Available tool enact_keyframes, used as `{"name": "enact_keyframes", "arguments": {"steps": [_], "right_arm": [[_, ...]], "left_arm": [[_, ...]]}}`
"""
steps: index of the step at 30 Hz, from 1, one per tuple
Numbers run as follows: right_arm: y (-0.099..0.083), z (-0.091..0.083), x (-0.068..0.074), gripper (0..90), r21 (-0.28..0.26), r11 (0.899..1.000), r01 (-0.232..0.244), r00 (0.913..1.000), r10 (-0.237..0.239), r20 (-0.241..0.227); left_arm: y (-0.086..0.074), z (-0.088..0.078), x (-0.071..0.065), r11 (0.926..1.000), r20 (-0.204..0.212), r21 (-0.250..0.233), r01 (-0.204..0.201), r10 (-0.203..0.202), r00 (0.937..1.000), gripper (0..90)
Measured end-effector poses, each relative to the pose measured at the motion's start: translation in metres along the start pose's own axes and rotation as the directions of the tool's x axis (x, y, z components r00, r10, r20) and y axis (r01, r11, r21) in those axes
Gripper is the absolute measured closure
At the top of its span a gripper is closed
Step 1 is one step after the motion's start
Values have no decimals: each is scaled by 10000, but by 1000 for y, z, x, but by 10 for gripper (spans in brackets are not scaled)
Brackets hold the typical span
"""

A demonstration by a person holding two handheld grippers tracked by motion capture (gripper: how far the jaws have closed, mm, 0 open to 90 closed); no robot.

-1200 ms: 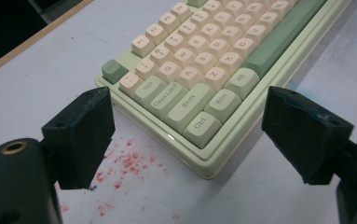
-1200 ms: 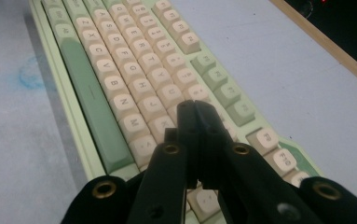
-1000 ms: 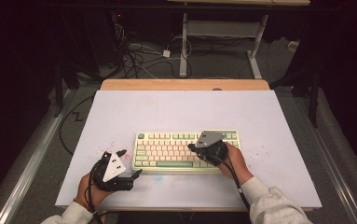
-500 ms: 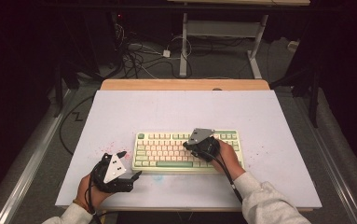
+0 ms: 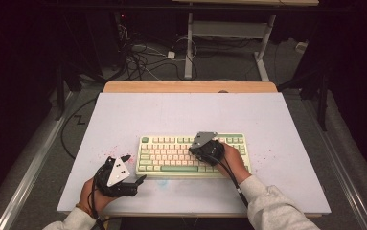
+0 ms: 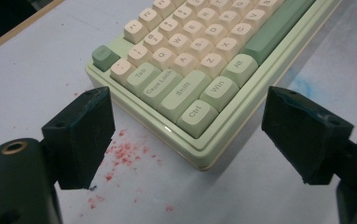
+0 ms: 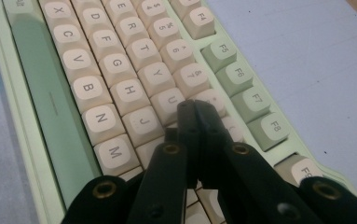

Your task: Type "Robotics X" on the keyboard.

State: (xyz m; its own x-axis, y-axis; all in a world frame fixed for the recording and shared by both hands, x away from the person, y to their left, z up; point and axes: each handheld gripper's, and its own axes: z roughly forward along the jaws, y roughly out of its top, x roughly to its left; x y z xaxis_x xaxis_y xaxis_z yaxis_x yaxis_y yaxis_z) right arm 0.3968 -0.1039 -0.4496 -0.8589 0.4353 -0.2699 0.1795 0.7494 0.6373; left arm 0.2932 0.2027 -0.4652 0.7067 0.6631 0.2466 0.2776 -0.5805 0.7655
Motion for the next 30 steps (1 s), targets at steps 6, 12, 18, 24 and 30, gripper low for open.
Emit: {"name": "enact_keyframes", "arguments": {"steps": [6, 12, 18, 24, 30], "right_arm": [[-1, -11, -2, 900, -546, 9981, -279, 9996, 284, 77], [-3, -20, -3, 900, -997, 9941, -438, 9990, 444, 42], [-4, -32, -2, 883, -1441, 9879, -574, 9983, 581, 6], [-4, -39, -3, 819, -1771, 9823, -617, 9980, 628, 7], [-8, -49, -1, 495, -2218, 9722, -746, 9955, 856, 406]], "left_arm": [[-1, 0, 0, 10000, -44, 40, 24, -24, 10000, 162], [-2, 0, 1, 9998, -97, 85, 173, -172, 9998, 162], [-4, -3, 0, 9997, -197, 89, 218, -216, 9996, 162], [-6, -5, 1, 9992, -235, 148, 358, -355, 9991, 163], [-5, -3, -1, 9994, -212, 227, 264, -259, 9994, 162]]}}
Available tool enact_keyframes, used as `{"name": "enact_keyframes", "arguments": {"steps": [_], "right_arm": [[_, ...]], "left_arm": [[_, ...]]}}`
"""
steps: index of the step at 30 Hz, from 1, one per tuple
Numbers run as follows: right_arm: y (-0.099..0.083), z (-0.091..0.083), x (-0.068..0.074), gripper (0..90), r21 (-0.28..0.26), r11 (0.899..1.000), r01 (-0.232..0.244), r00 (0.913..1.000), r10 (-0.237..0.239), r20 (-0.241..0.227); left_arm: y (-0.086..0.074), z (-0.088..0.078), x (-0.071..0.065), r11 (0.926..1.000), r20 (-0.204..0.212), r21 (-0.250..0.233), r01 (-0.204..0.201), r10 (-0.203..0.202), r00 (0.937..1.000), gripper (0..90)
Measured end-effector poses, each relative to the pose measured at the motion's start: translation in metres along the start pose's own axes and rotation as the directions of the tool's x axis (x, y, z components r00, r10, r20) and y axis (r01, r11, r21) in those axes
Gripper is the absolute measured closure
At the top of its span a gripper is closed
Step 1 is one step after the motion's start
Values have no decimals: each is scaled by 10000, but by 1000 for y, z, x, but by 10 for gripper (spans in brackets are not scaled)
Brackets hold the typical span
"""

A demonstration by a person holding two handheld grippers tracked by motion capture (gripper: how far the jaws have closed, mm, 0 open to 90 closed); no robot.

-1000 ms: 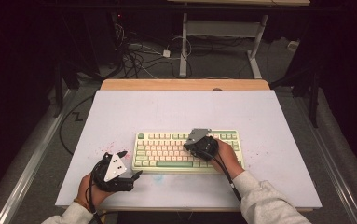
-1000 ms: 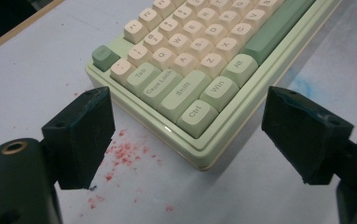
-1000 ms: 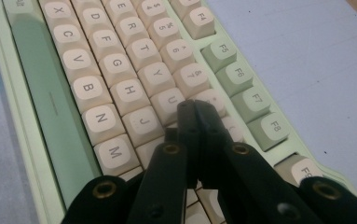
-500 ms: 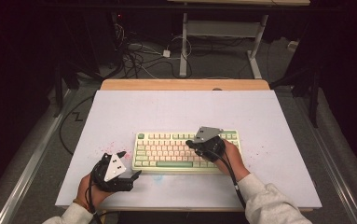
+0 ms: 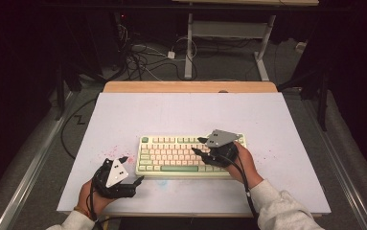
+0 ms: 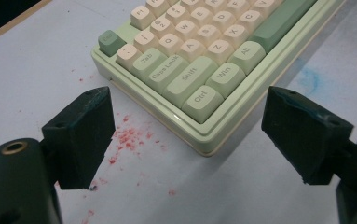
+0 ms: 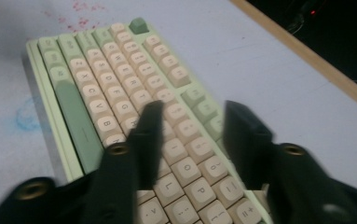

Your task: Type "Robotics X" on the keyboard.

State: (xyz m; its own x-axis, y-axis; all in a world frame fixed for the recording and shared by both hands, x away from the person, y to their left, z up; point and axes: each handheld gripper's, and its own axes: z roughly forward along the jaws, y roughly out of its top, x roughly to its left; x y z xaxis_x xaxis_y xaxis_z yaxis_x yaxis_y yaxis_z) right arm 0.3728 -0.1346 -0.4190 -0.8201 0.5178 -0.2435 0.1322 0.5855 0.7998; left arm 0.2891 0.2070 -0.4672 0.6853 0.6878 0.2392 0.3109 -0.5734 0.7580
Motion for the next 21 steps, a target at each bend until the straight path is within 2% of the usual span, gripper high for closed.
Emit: {"name": "enact_keyframes", "arguments": {"steps": [3, 7, 16, 21], "right_arm": [[-2, -8, 1, 396, -273, 9996, -51, 9998, 56, 201], [-4, -16, 2, 332, -652, 9979, -7, 9993, 32, 377], [-12, -34, 9, 290, -1142, 9929, 320, 9955, -214, 927], [-19, -44, 10, 279, -1161, 9924, 408, 9939, -284, 1063]], "left_arm": [[1, 1, 0, 10000, 16, -53, -17, 18, 10000, 162], [2, 2, 0, 10000, 100, -7, -72, 72, 9999, 163], [4, 3, -1, 9998, 102, 103, -195, 194, 9998, 164], [7, 1, -1, 9998, 73, 14, -214, 213, 9997, 167]]}}
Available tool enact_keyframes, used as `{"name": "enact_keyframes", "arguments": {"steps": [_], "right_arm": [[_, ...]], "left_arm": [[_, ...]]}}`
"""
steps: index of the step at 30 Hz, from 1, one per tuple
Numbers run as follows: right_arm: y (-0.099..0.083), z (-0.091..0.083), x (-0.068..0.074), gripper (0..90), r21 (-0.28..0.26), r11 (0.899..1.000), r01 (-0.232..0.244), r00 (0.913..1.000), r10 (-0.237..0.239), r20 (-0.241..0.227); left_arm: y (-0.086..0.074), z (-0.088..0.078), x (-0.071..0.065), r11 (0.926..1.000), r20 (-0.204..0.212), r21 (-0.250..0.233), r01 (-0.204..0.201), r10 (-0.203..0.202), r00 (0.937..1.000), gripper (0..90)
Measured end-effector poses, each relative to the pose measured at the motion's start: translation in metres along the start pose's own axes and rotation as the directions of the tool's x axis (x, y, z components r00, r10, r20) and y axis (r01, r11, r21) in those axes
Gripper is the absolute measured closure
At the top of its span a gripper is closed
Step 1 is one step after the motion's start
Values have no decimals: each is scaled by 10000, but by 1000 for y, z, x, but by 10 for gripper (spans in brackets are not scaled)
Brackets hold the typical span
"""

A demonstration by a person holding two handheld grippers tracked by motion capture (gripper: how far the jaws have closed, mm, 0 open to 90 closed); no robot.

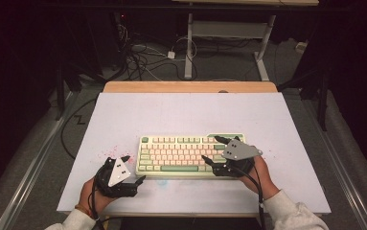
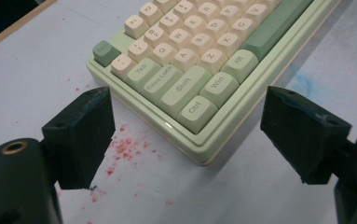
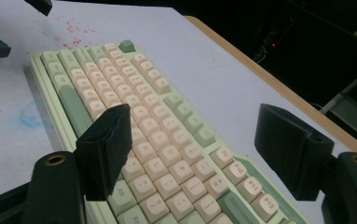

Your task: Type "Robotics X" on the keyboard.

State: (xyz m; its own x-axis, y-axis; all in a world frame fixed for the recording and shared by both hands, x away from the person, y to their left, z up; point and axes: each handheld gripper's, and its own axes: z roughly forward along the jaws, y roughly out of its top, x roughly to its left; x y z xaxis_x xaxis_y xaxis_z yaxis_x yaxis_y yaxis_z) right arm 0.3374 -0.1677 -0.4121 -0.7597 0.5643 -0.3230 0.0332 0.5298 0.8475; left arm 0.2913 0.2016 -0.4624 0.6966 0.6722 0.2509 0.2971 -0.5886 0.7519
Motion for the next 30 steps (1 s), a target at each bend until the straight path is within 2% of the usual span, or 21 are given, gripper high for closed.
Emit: {"name": "enact_keyframes", "arguments": {"steps": [9, 11, 17, 20, 25, 28, 30], "right_arm": [[-13, -19, 1, 275, -112, 9999, 28, 9998, -26, 206], [-18, -23, 0, 274, -66, 10000, -3, 9996, 5, 278], [-30, -33, -1, 275, 153, 9998, -143, 9986, 134, 517], [-35, -38, 0, 276, 261, 9995, -154, 9981, 138, 608], [-42, -47, 0, 286, 348, 9988, -336, 9967, 309, 753], [-47, -51, 3, 287, 494, 9983, -313, 9969, 276, 739], [-50, -54, 4, 286, 545, 9981, -270, 9970, 229, 739]], "left_arm": [[3, -3, -1, 9999, 127, -74, 84, -83, 9999, 184], [3, -5, -1, 9998, 244, -161, 77, -73, 9997, 218], [8, -5, 0, 9995, 361, -260, 183, -174, 9992, 223], [10, -3, 0, 9994, 477, -259, 216, -203, 9987, 265], [16, 0, 0, 9999, 530, -158, 51, -43, 9986, 412], [18, 1, 0, 9999, 801, -131, -101, 112, 9967, 521], [20, 2, 0, 9999, 960, -81, -108, 115, 9953, 559]]}}
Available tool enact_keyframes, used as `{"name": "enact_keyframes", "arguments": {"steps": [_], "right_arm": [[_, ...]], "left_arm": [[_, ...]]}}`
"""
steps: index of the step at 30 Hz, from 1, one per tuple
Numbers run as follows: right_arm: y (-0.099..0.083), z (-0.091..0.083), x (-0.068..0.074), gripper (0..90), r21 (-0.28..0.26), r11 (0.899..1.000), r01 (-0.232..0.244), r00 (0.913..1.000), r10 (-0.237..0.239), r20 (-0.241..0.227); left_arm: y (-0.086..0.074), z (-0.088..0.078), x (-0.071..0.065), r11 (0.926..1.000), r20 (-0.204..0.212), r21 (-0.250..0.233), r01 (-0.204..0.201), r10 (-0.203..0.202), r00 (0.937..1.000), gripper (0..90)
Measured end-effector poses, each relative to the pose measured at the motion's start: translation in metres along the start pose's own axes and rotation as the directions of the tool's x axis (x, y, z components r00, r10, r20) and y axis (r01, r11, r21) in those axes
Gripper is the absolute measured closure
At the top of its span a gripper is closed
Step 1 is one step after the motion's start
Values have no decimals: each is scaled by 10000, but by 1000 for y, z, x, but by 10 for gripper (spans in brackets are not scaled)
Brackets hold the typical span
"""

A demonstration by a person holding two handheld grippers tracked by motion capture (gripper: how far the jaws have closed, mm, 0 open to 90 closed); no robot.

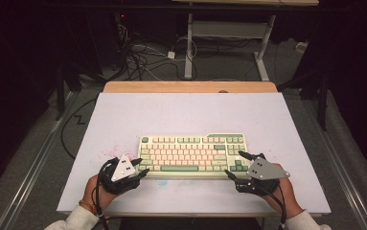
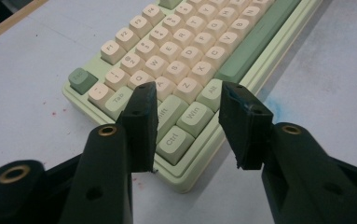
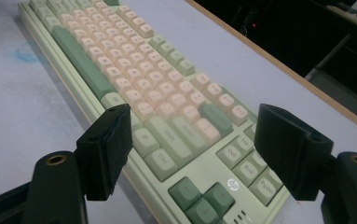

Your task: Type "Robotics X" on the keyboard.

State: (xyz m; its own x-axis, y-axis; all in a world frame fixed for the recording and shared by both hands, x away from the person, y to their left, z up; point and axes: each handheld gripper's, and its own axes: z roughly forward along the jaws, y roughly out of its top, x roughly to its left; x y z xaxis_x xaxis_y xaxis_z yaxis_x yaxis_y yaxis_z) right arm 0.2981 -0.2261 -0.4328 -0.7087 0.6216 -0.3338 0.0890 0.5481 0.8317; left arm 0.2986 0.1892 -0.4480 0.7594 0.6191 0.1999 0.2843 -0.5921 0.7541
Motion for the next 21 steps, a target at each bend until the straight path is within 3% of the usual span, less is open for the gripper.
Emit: {"name": "enact_keyframes", "arguments": {"steps": [5, 9, 21], "right_arm": [[-7, -6, 0, 288, 107, 9999, -97, 9999, 96, 48], [-11, -7, -1, 284, 124, 9998, -139, 9999, 138, 81], [-13, -9, -4, 284, 160, 9996, -226, 9996, 223, 198]], "left_arm": [[5, 1, 4, 9997, 387, 237, -34, 25, 9992, 767], [8, 3, 5, 9987, 445, 504, -26, 4, 9990, 852], [26, 14, 3, 9965, 858, 757, -346, 281, 9959, 873]]}}
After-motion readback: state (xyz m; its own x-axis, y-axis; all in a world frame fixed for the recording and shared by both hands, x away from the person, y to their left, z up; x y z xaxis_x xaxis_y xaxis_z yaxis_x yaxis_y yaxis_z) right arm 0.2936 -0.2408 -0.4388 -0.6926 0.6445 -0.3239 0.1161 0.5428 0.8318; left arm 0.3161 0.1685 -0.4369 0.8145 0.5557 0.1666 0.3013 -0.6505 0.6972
